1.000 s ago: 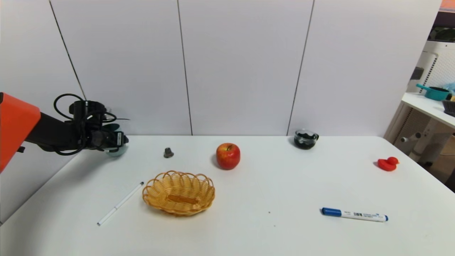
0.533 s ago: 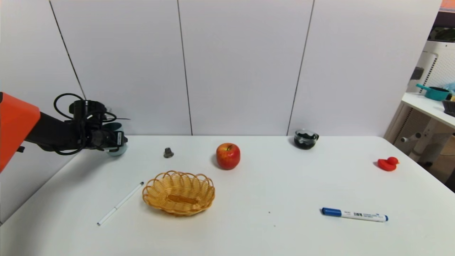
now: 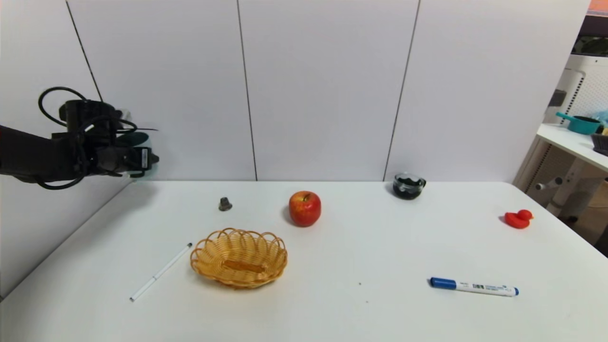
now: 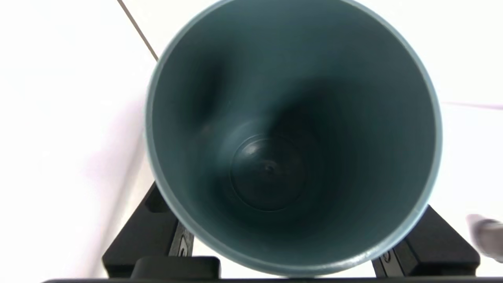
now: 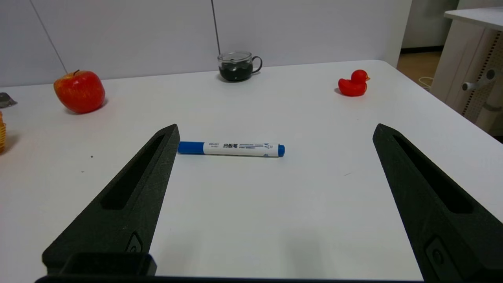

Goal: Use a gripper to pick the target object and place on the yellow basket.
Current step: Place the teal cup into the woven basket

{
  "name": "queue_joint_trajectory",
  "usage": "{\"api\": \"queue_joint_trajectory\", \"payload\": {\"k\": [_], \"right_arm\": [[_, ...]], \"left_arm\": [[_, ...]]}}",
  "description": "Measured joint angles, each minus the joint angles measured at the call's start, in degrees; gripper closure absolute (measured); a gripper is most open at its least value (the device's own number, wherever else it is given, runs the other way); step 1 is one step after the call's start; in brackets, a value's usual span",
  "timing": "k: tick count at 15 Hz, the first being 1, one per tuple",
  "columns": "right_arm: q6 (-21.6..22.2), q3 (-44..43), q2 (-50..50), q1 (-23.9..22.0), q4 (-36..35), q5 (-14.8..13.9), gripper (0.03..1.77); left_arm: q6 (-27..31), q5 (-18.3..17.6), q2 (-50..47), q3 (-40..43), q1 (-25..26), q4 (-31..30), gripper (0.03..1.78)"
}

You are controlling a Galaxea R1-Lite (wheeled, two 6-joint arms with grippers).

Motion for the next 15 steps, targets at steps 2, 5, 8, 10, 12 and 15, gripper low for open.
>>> {"api": "queue_joint_trajectory", "payload": {"k": [2, 5, 8, 10, 12, 15], "right_arm": [[0.0, 0.0, 0.0, 0.0, 0.0, 0.0, 0.1], [0.0, 0.0, 0.0, 0.0, 0.0, 0.0, 0.1], [0.0, 0.0, 0.0, 0.0, 0.0, 0.0, 0.1], [-0.1, 0.0, 0.0, 0.0, 0.0, 0.0, 0.1], [0.0, 0.0, 0.0, 0.0, 0.0, 0.0, 0.1], [-0.1, 0.0, 0.0, 0.0, 0.0, 0.0, 0.1]], "left_arm": [[1.8, -1.5, -4.6, 0.0, -0.6, 1.1, 0.67], [2.3, -3.6, -11.0, 0.3, -5.6, 4.4, 0.67], [2.1, -3.8, -16.0, 0.8, -13.1, 8.8, 0.67], [2.0, -3.8, -18.3, 1.4, -18.4, 12.8, 0.67], [2.0, -3.8, -20.2, 3.3, -22.8, 16.1, 0.67], [1.6, -3.7, -21.9, 8.8, -26.6, 16.7, 0.67]]}}
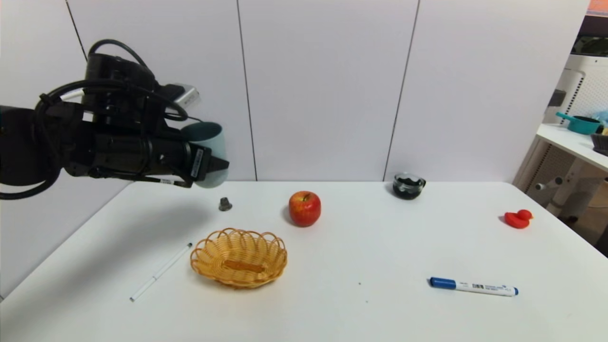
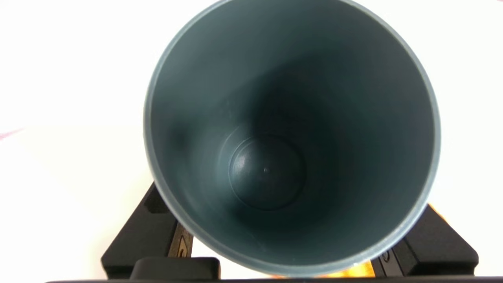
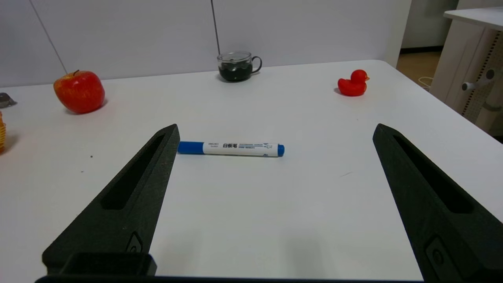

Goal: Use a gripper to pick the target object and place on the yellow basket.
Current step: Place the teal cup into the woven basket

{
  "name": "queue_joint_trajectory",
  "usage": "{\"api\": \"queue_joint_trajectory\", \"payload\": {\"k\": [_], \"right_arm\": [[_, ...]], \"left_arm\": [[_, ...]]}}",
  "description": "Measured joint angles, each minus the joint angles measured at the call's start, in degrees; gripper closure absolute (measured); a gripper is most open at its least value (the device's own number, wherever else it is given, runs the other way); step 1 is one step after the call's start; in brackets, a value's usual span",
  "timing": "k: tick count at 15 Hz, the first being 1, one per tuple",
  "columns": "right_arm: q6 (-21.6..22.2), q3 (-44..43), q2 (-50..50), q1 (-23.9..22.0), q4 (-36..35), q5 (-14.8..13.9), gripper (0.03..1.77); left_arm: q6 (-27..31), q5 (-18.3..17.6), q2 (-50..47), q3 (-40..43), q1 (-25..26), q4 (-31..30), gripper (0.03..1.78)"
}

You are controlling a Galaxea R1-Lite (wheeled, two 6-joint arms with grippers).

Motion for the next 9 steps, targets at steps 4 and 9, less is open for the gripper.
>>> {"api": "queue_joint_trajectory", "payload": {"k": [4, 9], "right_arm": [[0.0, 0.0, 0.0, 0.0, 0.0, 0.0, 0.1], [0.0, 0.0, 0.0, 0.0, 0.0, 0.0, 0.1]], "left_arm": [[-1.8, 0.0, -0.6, 8.0, -5.2, -0.2, 0.67], [-3.3, 0.0, 0.8, 12.8, -10.0, -0.3, 0.67]]}}
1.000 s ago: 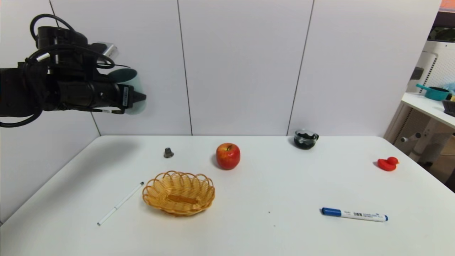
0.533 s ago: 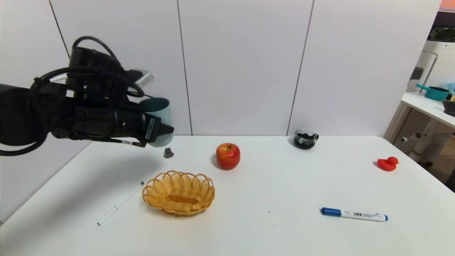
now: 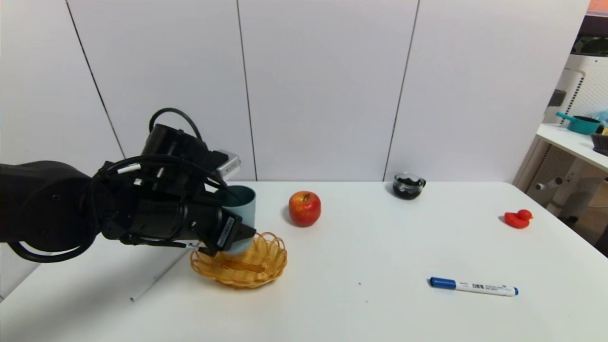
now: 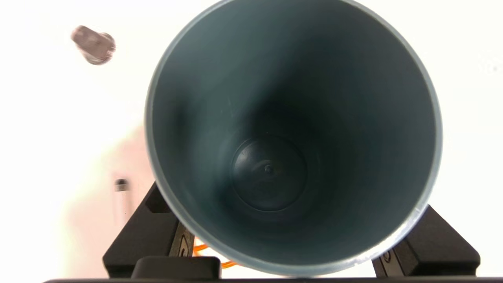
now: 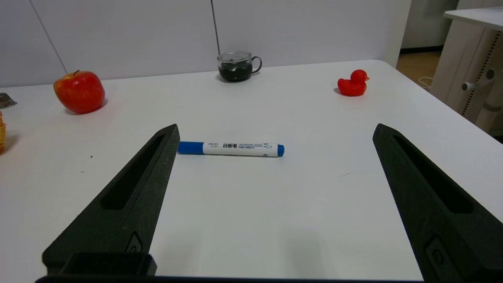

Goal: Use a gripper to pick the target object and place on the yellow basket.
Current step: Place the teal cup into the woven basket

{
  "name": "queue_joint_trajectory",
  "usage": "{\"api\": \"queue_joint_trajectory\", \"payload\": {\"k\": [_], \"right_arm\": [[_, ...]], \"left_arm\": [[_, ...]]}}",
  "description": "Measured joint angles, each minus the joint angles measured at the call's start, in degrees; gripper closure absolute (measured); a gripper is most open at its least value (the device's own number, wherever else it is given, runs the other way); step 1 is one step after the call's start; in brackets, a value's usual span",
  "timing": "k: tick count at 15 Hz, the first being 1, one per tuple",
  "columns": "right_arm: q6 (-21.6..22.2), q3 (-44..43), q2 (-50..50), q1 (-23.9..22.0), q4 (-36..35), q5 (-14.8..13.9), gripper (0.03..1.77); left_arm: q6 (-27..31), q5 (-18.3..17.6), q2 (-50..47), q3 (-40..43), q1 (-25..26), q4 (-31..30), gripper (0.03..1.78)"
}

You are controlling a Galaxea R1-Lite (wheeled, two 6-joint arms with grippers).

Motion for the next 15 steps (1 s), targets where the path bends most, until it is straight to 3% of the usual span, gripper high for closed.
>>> {"api": "queue_joint_trajectory", "payload": {"k": [7, 10, 15], "right_arm": [[0.0, 0.0, 0.0, 0.0, 0.0, 0.0, 0.1], [0.0, 0.0, 0.0, 0.0, 0.0, 0.0, 0.1], [0.0, 0.0, 0.0, 0.0, 0.0, 0.0, 0.1]], "left_arm": [[-0.1, 0.0, 3.3, 1.2, -0.9, -0.4, 0.67], [0.0, 0.0, 3.7, 1.3, -0.9, -0.4, 0.47], [-0.1, 0.1, 2.4, 0.2, -0.9, -2.5, 0.3]]}}
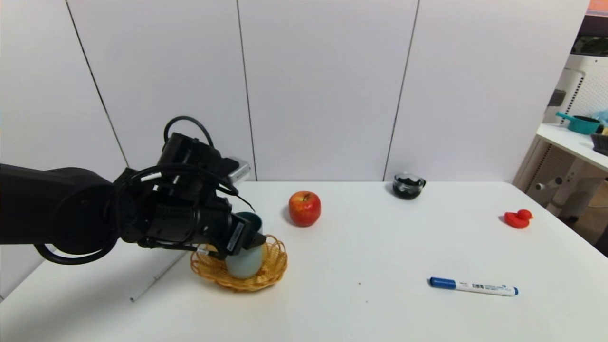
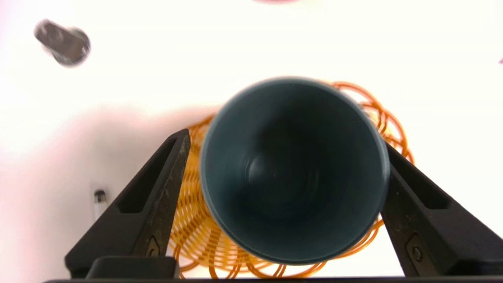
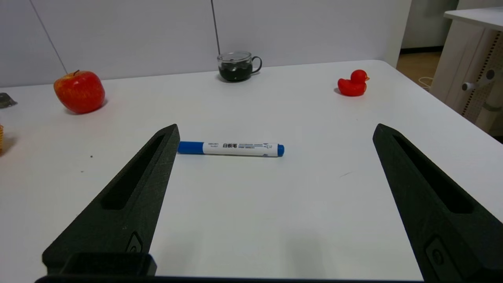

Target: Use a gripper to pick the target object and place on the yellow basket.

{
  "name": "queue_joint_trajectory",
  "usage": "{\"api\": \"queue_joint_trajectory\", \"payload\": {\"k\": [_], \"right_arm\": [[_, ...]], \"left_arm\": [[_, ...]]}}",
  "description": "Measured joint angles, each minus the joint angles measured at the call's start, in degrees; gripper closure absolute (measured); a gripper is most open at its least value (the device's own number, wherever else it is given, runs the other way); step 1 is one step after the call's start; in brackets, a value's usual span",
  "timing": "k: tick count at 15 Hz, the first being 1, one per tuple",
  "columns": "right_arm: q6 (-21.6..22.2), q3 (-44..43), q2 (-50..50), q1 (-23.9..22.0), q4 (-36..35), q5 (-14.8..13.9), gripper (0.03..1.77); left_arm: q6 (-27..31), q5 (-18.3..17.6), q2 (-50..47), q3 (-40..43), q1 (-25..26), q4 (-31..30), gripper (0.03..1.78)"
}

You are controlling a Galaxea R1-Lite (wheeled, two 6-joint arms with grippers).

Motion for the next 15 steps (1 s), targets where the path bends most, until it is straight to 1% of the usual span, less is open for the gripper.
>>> {"api": "queue_joint_trajectory", "payload": {"k": [3, 9, 12, 15], "right_arm": [[0.0, 0.0, 0.0, 0.0, 0.0, 0.0, 0.1], [0.0, 0.0, 0.0, 0.0, 0.0, 0.0, 0.1], [0.0, 0.0, 0.0, 0.0, 0.0, 0.0, 0.1], [0.0, 0.0, 0.0, 0.0, 0.0, 0.0, 0.1]], "left_arm": [[0.0, 0.1, -1.7, -1.3, 0.1, -3.6, 0.24], [0.4, 0.5, -6.5, -9.6, 0.2, -3.9, 0.17], [0.8, 4.1, -9.7, -12.6, 2.2, -3.9, 0.15], [1.9, 7.6, -14.9, -13.2, 6.7, -3.3, 0.14]]}}
